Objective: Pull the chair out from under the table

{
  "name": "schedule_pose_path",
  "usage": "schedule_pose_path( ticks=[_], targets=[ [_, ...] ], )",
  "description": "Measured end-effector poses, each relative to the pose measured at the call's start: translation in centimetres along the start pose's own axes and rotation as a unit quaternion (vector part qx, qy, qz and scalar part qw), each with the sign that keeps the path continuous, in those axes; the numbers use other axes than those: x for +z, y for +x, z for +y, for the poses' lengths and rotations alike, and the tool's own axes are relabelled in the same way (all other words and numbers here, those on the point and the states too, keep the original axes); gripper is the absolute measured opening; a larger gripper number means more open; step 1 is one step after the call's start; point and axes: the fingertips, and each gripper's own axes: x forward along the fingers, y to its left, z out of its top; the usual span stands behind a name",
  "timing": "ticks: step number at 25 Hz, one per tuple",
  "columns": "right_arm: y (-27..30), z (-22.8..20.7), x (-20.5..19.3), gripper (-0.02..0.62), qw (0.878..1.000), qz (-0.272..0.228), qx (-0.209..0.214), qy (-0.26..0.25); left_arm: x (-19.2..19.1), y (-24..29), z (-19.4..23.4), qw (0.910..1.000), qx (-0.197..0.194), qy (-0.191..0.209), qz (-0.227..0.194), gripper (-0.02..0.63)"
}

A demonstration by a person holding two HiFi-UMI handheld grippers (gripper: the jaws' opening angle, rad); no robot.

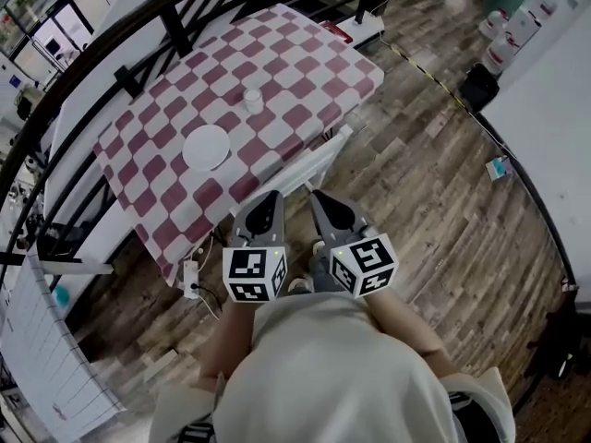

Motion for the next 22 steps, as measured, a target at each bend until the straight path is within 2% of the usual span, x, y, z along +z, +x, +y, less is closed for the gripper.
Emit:
schedule_pose_path(
  ticks=[12, 22],
  targets=[
    [5.4, -3.0, 1.6, -0.003, 0.993, 0.033, 0.102, -0.052, 0.5, 4.0, 2.5, 0.9960, 0.088, -0.016, 0.011, 0.011],
    [8.2, -4.4, 1.5, -0.003, 0.981, 0.063, 0.163, -0.086, 0.1, 5.9, 3.3, 0.9904, 0.133, -0.012, 0.034, 0.011]
  ],
)
